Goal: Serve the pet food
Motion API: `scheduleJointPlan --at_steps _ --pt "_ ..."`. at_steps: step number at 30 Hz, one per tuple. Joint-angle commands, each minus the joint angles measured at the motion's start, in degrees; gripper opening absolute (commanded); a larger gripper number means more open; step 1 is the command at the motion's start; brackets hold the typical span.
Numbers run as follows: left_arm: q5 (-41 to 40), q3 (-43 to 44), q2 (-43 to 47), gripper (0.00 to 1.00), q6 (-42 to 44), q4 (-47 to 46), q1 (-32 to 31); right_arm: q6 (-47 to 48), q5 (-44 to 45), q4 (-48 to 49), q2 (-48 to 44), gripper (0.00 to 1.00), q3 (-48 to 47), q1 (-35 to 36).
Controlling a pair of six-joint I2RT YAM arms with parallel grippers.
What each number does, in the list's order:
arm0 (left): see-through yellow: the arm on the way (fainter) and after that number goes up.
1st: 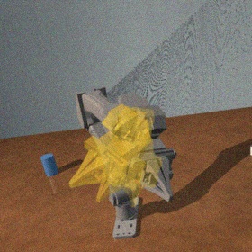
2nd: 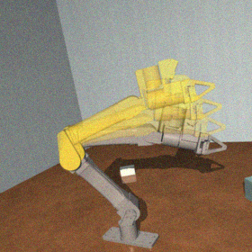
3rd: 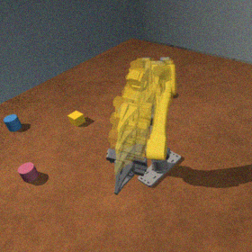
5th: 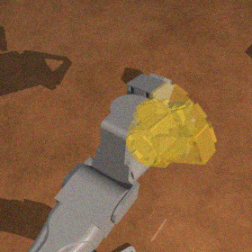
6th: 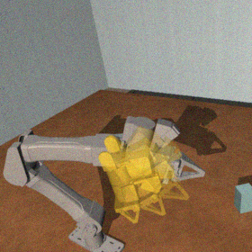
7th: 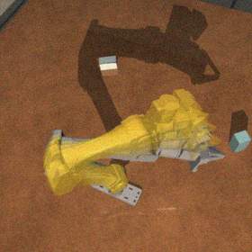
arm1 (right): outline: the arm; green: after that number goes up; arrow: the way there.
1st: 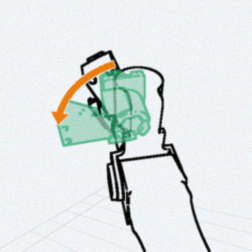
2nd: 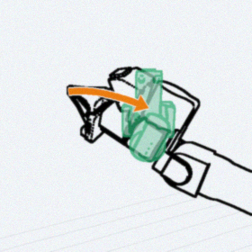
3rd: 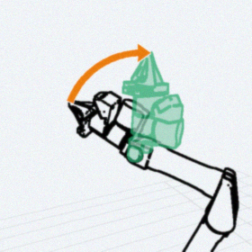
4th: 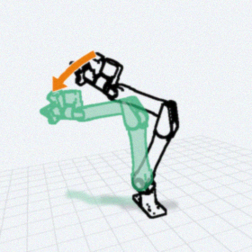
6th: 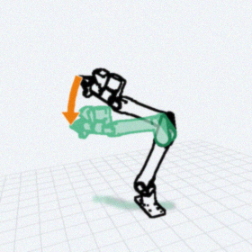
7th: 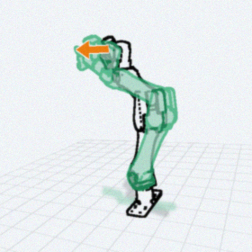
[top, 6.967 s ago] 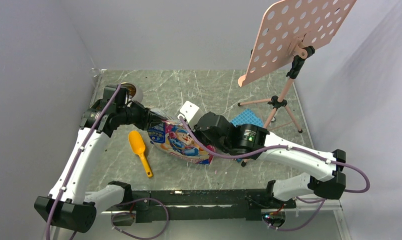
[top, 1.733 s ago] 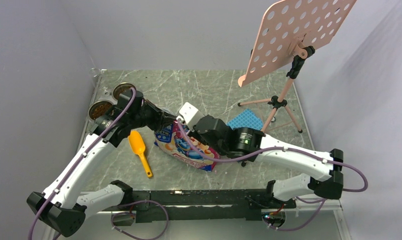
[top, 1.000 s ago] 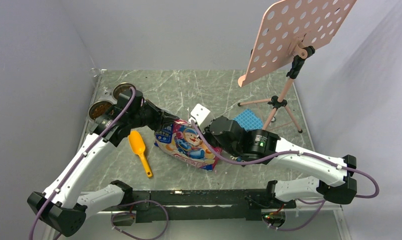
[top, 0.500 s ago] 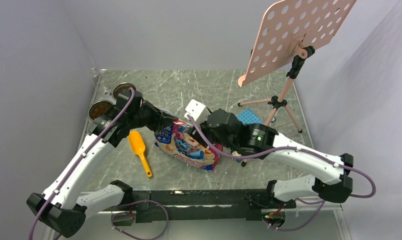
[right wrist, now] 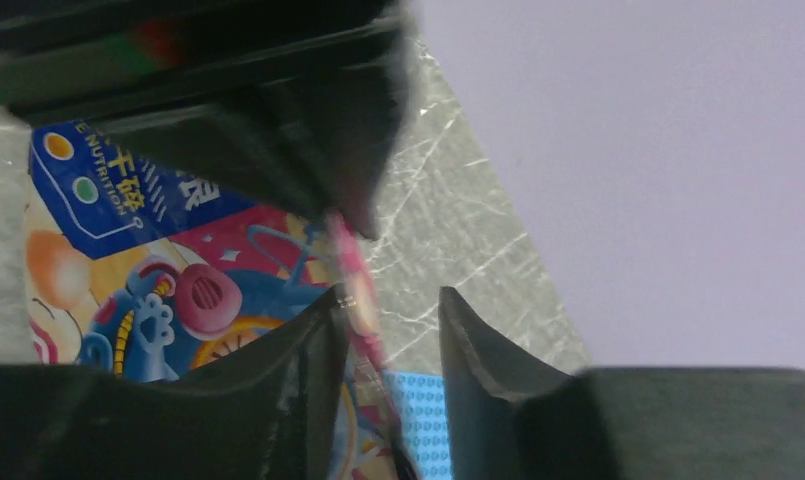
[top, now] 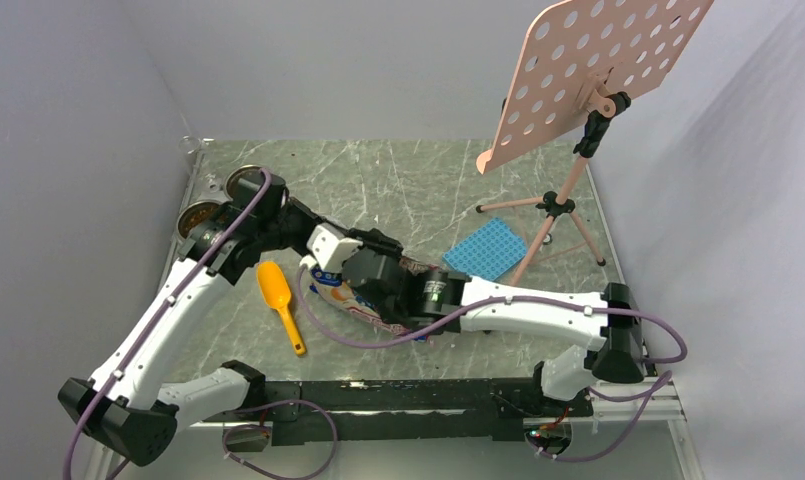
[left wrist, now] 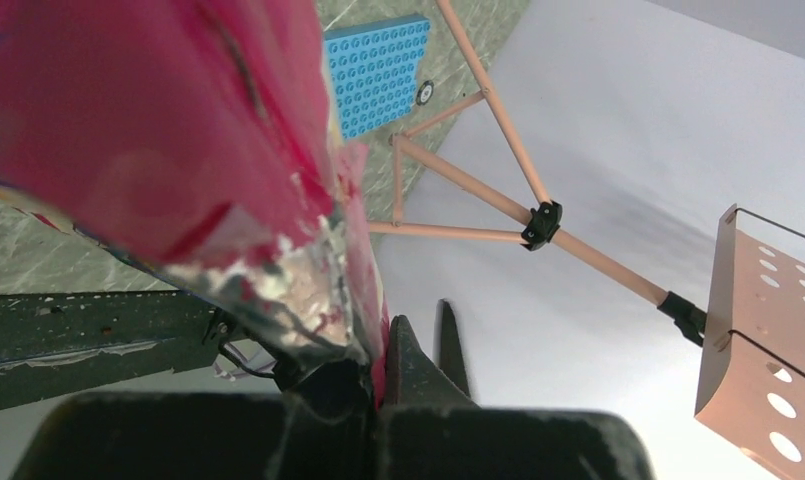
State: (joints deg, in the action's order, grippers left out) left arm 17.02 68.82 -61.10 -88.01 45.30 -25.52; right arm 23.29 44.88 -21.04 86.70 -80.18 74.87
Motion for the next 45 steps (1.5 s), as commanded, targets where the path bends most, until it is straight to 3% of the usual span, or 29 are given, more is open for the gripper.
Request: scheduleJointPlan --at_steps 1,2,3,5,11,13,14,15,16,17,21,30,31,32,33,34,35,40,45 --pt "0.69 7.83 -1.80 0.00 -25.22 11.39 2.40 17.44 15.91 17.41 1.05 0.20 5.51 1.43" --pt "0.90 8.65 -2.15 0.00 -25.09 13.09 2.75 17.30 15.28 15.22 1.11 0.01 5.44 1.70" --pt "1.21 9.10 -2.52 0.00 -24.88 13.93 3.17 15.02 13.13 10.71 0.87 0.00 4.43 1.88" --pt "1.39 9.66 -2.77 0.00 -24.24 14.74 4.06 4.92 4.21 -0.52 -0.74 0.00 0.32 1.77" --pt "1.40 10.55 -3.11 0.00 -23.25 16.08 5.73 -0.97 1.96 -7.61 -2.65 0.01 -4.85 0.82" --pt "1.53 10.34 -2.98 0.00 -23.29 15.84 5.87 -0.46 -0.06 -6.88 -4.73 0.21 -3.46 0.73" --pt "1.59 10.24 -2.97 0.00 -23.33 15.69 5.95 -0.41 -0.40 -6.91 -5.52 0.25 -2.79 0.76" --pt "1.69 10.23 -2.97 0.00 -23.29 15.71 6.00 -0.13 -0.33 -7.25 -5.86 0.24 -2.14 0.64" --pt "1.63 10.13 -2.91 0.00 -23.27 15.70 6.07 0.21 0.62 -7.42 -5.98 0.15 -1.39 0.63" --pt "1.62 10.11 -2.89 0.00 -23.19 15.69 6.20 0.40 2.29 -7.51 -6.01 0.00 -0.74 0.28" --pt "1.77 9.87 -2.73 0.00 -22.91 15.70 6.97 -0.08 5.38 -6.76 -7.56 0.00 3.27 -0.03" --pt "2.70 10.28 -2.75 0.00 -21.46 15.82 9.66 -11.35 -3.08 -16.23 -14.63 0.00 4.35 -3.45" --pt "2.89 10.35 -2.88 0.00 -21.38 15.67 9.78 -11.13 -2.93 -15.48 -15.58 0.19 5.62 -3.50" --pt "3.05 10.37 -2.94 0.00 -21.27 15.43 9.80 -11.16 -2.65 -15.21 -16.32 0.24 6.56 -3.50" --pt "3.17 10.37 -3.05 0.00 -21.20 15.28 9.83 -10.91 -2.87 -15.20 -16.79 0.24 7.28 -3.69" --pt "3.26 10.45 -3.17 0.00 -21.09 15.19 9.80 -10.62 -2.62 -15.18 -16.88 0.17 7.74 -3.89" --pt "3.36 10.45 -3.23 0.00 -21.00 15.10 9.79 -10.68 -1.85 -15.39 -16.68 0.00 7.80 -4.17" --pt "3.23 10.35 -3.30 0.00 -21.35 14.74 9.83 -10.93 -0.01 -15.72 -16.77 0.00 8.37 -4.76" --pt "2.93 10.21 -3.35 0.00 -20.85 13.43 9.96 -13.46 -3.77 -18.96 -18.56 0.00 5.57 -4.89"
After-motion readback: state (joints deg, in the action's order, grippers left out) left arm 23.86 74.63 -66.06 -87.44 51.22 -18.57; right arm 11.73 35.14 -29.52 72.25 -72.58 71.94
